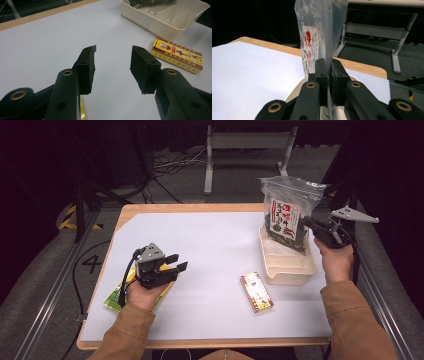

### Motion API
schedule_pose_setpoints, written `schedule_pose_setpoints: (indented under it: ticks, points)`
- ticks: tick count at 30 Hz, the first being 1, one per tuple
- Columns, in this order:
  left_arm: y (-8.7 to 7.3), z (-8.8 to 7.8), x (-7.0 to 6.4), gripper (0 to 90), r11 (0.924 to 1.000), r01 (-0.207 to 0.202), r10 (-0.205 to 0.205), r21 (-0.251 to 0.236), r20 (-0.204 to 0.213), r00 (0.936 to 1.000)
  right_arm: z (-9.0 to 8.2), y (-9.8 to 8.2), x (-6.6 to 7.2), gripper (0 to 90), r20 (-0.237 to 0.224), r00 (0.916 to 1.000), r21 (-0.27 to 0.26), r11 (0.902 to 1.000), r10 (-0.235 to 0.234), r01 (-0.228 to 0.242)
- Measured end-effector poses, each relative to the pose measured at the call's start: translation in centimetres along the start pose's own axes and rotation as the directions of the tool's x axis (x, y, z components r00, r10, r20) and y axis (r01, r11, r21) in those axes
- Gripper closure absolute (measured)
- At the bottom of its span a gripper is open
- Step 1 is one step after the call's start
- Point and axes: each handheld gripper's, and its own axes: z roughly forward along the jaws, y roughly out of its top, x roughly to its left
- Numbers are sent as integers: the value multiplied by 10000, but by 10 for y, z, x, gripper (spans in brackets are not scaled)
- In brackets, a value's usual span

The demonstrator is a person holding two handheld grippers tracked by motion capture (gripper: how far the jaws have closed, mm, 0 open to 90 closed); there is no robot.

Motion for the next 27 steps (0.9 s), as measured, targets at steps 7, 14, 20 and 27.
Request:
schedule_pose_setpoints:
  ticks: [7,14,20,27]
  points:
    - [-1,-1,0,547,10000,53,-53,33,-27,10000,1,-16,-6,862,117,9987,327,9982,505,-508]
    - [-1,-1,0,537,9999,45,-44,117,-70,10000,-3,-20,-2,855,79,9995,361,9988,317,-320]
    - [-2,-2,2,488,9999,73,-72,116,-105,9999,-5,-20,-4,780,134,9993,405,9986,335,-340]
    - [-3,-7,7,407,9994,234,-230,263,-121,9997,-12,-21,-8,519,63,9982,532,9967,603,-605]
